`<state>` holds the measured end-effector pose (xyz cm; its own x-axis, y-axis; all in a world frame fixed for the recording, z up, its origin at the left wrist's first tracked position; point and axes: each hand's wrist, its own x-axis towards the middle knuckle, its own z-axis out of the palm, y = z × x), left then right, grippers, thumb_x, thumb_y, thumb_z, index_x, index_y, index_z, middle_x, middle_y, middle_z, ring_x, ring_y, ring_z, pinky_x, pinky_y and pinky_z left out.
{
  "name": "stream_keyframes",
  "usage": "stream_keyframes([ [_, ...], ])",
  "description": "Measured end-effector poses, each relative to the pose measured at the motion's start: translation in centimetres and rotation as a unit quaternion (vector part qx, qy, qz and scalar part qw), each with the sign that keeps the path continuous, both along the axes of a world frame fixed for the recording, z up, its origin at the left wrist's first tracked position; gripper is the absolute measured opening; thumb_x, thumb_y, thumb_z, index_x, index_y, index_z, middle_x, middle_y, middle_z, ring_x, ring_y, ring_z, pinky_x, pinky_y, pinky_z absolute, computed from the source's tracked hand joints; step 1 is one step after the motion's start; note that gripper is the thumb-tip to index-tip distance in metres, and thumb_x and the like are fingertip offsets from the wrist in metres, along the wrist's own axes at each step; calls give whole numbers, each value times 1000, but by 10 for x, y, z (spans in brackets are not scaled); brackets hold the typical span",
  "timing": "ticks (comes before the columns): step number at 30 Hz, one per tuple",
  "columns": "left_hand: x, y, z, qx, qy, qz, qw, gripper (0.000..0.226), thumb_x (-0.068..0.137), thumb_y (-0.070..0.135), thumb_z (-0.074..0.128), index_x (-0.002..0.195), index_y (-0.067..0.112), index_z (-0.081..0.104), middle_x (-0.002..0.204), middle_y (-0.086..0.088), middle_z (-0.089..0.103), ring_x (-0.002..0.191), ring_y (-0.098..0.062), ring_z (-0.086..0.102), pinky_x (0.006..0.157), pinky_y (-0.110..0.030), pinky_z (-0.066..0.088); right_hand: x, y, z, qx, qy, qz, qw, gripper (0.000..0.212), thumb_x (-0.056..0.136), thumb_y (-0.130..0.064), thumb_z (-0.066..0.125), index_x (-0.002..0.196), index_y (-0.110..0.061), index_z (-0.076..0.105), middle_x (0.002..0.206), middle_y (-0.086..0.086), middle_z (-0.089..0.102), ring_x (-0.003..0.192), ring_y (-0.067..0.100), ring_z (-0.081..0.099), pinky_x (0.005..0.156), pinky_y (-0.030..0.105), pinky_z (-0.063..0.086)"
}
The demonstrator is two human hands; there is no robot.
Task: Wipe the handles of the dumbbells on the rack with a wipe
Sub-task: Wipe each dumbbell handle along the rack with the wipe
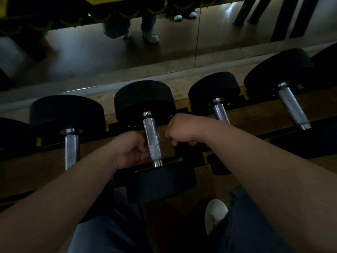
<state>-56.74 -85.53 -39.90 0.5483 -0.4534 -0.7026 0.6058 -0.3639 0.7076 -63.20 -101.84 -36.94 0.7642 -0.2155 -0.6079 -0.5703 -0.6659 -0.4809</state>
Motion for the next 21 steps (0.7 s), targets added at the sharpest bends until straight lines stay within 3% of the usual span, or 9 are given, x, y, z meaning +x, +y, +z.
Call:
stream_keyframes([
  [3, 16, -8, 5, -55, -15, 76, 995, 67, 60, -14, 26, 116, -3, 62, 115, -18, 63, 97, -29, 65, 78, -39, 61, -2, 1, -1, -1, 4, 2, 1000, 36, 90, -8, 67, 126, -11, 65, 114, 14, 64, 96, 33, 65, 65, 35, 53],
  [6, 14, -6, 2, -22, -52, 33, 998, 63, 69, -19, 24, 109, 5, 67, 110, -12, 67, 97, -23, 65, 73, -31, 57, -2, 2, -1, -12, -10, 8, 1000, 37, 89, -7, 67, 125, -12, 66, 115, 13, 64, 94, 31, 65, 64, 33, 54],
  [8, -1, 3, -2, 68, -82, -84, 991, 50, 70, -15, 37, 102, 5, 69, 95, -16, 70, 82, -24, 66, 65, -31, 53, -3, 2, -1, -15, -9, 15, 1000, 40, 89, -6, 66, 128, -12, 64, 115, 13, 64, 95, 31, 65, 64, 33, 55],
  [10, -13, 13, 1, 153, -115, -167, 967, 26, 71, -12, 47, 77, 4, 66, 63, -12, 62, 52, -21, 57, 49, -24, 44, -3, 2, -1, -19, 2, 25, 1000, 45, 89, -6, 66, 133, -12, 60, 117, 12, 64, 96, 31, 65, 65, 33, 55],
  [13, -17, 13, 5, 157, -101, -180, 966, 26, 81, -12, 48, 70, 6, 63, 52, -6, 50, 38, -14, 46, 41, -17, 35, -5, 2, -2, -25, 6, 27, 999, 46, 89, -8, 66, 134, -14, 59, 113, 12, 66, 95, 30, 66, 64, 34, 55],
  [15, -17, 13, 5, 123, -80, -148, 978, 31, 86, -13, 49, 68, 6, 66, 51, -4, 53, 35, -9, 49, 36, -14, 37, -5, 2, 0, -29, -9, 27, 999, 40, 89, -8, 67, 129, -14, 63, 113, 11, 67, 92, 30, 66, 60, 33, 54],
  [16, -16, 15, 4, 100, -70, -123, 985, 31, 89, -12, 50, 72, 6, 68, 57, -5, 61, 41, -8, 56, 39, -15, 43, -6, 2, 1, -33, -16, 33, 999, 38, 89, -9, 67, 127, -13, 64, 114, 11, 67, 92, 30, 67, 61, 35, 56],
  [18, -15, 20, 1, 68, -68, -72, 993, 20, 93, -8, 55, 89, 4, 70, 80, -11, 74, 62, -12, 70, 58, -22, 59, -7, 1, 4, -36, -39, 49, 997, 33, 91, -11, 66, 124, -10, 67, 113, 12, 69, 93, 29, 68, 69, 38, 60],
  [21, -8, 28, 8, 31, -119, 16, 992, 12, 93, 5, 65, 103, 5, 71, 88, -10, 77, 78, -17, 74, 79, -30, 60, -7, 0, 6, 13, -140, 12, 990, 22, 91, -15, 63, 109, -14, 75, 102, 3, 74, 88, 14, 67, 70, 28, 55],
])
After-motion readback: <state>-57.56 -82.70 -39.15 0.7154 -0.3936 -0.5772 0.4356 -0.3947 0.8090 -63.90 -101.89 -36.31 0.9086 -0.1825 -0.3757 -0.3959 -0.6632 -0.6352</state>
